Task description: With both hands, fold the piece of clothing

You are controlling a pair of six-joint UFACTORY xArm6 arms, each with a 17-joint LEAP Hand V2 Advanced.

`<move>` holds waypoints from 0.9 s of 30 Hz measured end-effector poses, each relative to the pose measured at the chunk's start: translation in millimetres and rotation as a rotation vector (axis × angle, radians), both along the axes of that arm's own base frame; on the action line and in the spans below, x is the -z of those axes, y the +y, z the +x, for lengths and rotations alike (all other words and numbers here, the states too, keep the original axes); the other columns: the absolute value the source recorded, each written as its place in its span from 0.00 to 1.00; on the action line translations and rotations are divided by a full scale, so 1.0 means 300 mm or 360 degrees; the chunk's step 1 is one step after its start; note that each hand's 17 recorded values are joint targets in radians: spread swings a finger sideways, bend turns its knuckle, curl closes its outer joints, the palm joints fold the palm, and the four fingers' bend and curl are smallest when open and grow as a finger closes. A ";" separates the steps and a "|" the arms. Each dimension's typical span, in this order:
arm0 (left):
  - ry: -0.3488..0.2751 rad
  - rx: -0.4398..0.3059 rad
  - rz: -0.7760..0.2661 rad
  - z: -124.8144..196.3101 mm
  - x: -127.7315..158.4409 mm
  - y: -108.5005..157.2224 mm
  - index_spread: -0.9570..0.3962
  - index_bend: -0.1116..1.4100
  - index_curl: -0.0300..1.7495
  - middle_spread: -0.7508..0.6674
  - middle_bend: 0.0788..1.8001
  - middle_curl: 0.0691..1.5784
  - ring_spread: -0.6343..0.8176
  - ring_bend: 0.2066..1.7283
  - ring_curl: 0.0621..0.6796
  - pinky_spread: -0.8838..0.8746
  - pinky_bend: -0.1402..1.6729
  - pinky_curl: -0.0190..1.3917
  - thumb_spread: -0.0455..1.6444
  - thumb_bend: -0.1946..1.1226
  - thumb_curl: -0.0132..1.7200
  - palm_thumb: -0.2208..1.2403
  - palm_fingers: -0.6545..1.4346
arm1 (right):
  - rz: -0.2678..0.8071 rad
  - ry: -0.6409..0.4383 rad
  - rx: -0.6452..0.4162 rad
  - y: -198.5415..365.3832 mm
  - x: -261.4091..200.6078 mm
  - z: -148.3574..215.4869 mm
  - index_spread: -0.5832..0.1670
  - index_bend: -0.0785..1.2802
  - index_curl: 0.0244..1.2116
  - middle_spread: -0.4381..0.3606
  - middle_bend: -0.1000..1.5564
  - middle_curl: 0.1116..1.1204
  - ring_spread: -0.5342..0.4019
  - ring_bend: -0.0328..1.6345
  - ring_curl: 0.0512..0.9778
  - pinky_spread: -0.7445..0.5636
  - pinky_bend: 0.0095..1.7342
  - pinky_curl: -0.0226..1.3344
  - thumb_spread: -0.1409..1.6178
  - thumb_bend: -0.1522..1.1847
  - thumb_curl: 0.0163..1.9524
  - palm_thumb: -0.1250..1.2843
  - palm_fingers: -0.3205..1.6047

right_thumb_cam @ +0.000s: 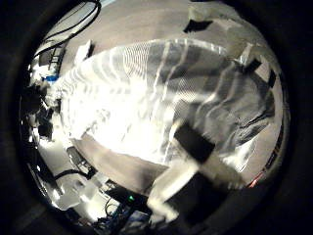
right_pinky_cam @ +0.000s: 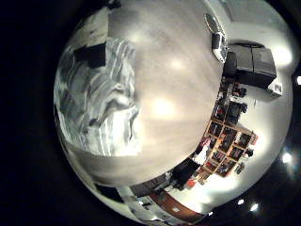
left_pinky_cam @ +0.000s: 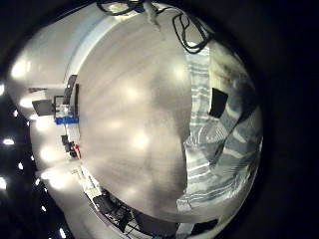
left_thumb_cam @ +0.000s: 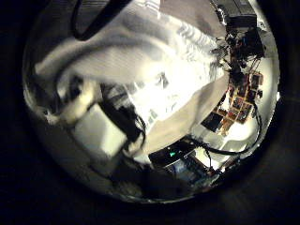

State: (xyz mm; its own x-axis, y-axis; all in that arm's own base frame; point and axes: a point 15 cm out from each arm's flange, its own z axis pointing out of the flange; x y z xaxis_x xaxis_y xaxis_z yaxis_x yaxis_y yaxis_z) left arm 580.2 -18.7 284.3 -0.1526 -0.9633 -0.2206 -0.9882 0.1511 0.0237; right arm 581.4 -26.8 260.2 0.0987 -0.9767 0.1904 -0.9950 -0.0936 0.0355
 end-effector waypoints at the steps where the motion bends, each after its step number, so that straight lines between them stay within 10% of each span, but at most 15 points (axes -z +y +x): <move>1: -0.0032 -0.0017 -0.0007 0.011 -0.013 0.008 0.44 0.18 0.67 0.30 0.11 0.59 0.31 0.53 0.59 0.30 0.42 0.61 0.68 0.13 0.29 0.61 0.31 | 0.0030 -0.0027 0.0028 -0.018 -0.024 0.001 0.22 0.32 0.43 0.32 0.52 0.40 0.37 0.67 0.49 0.49 0.52 0.51 0.80 0.08 0.21 0.45 0.18; 11: -0.0056 -0.0010 -0.0102 -0.101 -0.112 -0.030 0.65 0.17 0.48 0.64 0.05 0.41 0.54 0.42 0.45 0.59 0.31 0.50 0.70 0.13 0.25 0.55 0.31 | 0.0214 -0.0157 0.0386 -0.326 -0.156 -0.062 0.28 0.24 0.36 0.39 0.43 0.33 0.50 0.60 0.40 0.75 0.47 0.44 0.80 0.09 0.16 0.32 0.24; 27: 0.0206 0.0024 -0.0171 -0.338 0.152 -0.085 0.73 0.19 0.33 0.71 0.06 0.27 0.60 0.36 0.36 0.68 0.28 0.41 0.72 0.13 0.22 0.52 0.35 | 0.0238 0.0233 0.0486 -0.364 0.160 -0.155 0.35 0.18 0.29 0.57 0.33 0.26 0.63 0.52 0.30 0.85 0.43 0.36 0.71 0.09 0.15 0.28 0.24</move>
State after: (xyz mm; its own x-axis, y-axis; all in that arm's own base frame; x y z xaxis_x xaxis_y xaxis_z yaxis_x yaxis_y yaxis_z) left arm 479.0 -44.4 238.8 -0.1876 -0.9777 -0.0941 -0.9756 0.1743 0.1337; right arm 534.9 -135.9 212.0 -0.1860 -0.9813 0.0485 -0.9632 0.1919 0.1882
